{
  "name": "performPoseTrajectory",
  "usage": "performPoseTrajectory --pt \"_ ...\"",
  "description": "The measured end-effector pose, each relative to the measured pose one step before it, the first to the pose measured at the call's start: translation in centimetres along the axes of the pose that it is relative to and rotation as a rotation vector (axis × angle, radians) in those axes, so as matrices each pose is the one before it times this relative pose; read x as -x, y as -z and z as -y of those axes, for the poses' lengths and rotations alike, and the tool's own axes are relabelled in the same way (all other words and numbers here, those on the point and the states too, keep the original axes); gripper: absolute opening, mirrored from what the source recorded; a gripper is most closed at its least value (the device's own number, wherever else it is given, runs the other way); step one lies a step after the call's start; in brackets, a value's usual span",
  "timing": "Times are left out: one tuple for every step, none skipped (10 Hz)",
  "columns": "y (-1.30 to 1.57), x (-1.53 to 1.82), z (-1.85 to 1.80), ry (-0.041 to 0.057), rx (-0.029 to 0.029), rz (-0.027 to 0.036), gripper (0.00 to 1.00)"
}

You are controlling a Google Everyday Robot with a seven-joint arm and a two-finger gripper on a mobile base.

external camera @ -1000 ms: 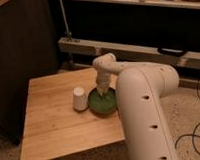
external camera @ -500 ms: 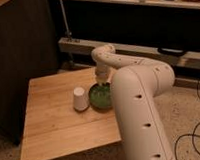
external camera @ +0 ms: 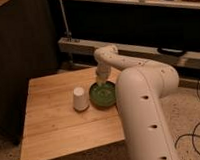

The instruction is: Push the ceramic bowl across the table

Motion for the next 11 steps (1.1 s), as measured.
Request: performPoseTrajectory --pt "1.633 -0.008 -0.252 0.01178 0.00637 0.01853 0.38" --pt "2.672 -0.023 -1.111 0.03292 0.0224 0.03275 0.38" --pt "1.254 -0.193 -0.617 0.01634 0.01035 0.0123 0.38" --pt "0.477 -0.154 -0.197 0.00637 0.00229 0.00205 0.39" --pt "-0.086 0.186 -0.251 0.00333 0.00289 0.00039 0.47" --pt "-0.086 0.15 -0.206 0.00291 0.00232 0.00012 0.56" --pt "0.048 -0.058 0.09 -0.0013 -0.00102 0.00017 0.61" --pt "0.006 -0.028 0.029 -0.00052 -0.00013 -0.00001 0.62" --pt "-0.013 0.061 -0.061 0.00105 0.00037 0.00009 0.62" --pt "-0.037 -0.012 -0.056 0.00092 0.00039 0.0005 0.62" --pt "-0.012 -0.099 -0.064 -0.00067 -0.00124 0.00457 0.62"
